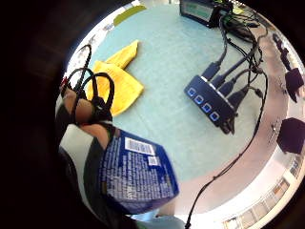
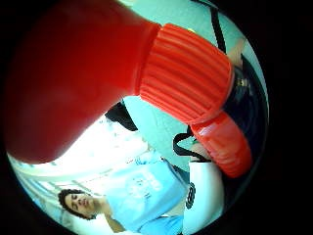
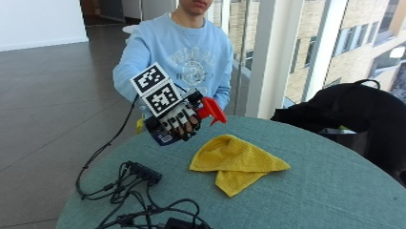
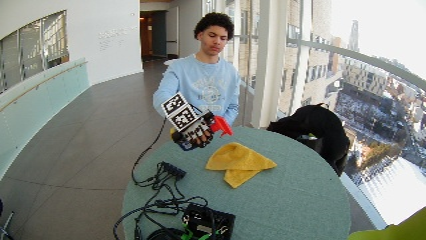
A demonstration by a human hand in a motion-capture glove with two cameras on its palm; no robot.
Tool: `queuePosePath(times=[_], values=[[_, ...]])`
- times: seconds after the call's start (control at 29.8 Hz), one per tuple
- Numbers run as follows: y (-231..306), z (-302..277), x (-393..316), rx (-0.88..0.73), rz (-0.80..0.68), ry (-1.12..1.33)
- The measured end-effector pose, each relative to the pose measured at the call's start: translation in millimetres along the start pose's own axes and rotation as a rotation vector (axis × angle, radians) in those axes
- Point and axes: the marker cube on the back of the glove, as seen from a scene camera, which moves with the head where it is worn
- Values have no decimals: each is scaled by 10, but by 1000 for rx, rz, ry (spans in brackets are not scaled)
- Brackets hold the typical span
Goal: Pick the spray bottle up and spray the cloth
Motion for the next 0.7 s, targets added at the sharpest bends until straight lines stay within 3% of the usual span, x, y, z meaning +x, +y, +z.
queuePosePath(times=[0.7], values=[[-11,63,4,-33,0,30]])
